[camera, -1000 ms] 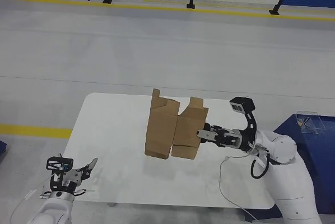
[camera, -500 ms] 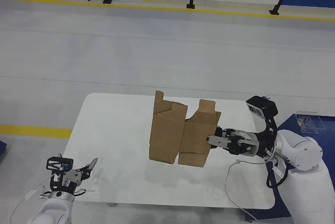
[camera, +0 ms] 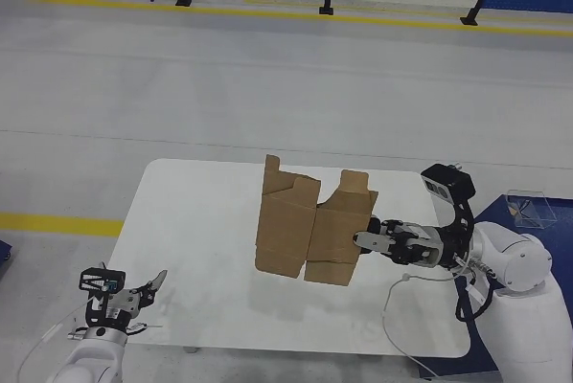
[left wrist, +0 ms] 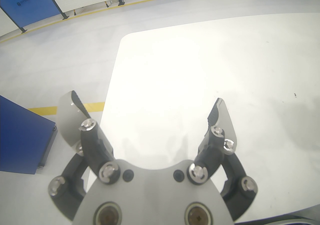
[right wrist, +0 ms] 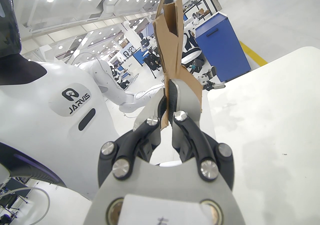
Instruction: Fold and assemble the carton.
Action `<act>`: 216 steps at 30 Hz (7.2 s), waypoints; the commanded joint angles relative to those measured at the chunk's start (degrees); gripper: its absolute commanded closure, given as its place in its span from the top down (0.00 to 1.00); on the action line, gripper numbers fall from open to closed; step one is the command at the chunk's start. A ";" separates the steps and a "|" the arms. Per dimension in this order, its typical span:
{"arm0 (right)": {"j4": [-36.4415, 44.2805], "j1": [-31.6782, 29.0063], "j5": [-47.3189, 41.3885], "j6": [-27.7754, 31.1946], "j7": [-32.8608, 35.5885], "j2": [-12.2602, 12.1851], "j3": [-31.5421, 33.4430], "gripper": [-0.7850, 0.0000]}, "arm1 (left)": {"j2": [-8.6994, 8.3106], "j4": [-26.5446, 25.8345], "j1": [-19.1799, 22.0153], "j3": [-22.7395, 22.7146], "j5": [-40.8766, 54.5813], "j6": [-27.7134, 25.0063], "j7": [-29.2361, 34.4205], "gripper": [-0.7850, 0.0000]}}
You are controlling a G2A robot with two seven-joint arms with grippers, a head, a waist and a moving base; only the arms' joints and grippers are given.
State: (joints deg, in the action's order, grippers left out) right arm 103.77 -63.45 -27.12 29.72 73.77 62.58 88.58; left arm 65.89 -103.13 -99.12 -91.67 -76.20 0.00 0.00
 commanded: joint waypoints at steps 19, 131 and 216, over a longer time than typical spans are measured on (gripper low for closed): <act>-15.25 -1.84 -70.10 -48.29 4.75 3.30 -19.09 0.00 | 0.00 0.00 0.00 0.00 0.00 0.00 0.00 1.00; 30.87 -18.44 141.03 7.18 -107.81 -6.69 10.64 0.00 | 0.00 0.00 0.00 0.00 0.00 0.00 0.00 1.00; 7.61 -20.58 -39.87 -8.45 -15.52 -8.62 -2.65 0.00 | 0.00 0.00 0.00 0.00 0.00 0.00 0.00 1.00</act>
State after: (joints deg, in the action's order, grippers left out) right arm 112.16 -83.94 -69.13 20.76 57.79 53.94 85.71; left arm 65.89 -103.13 -99.12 -91.67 -76.20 0.00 0.00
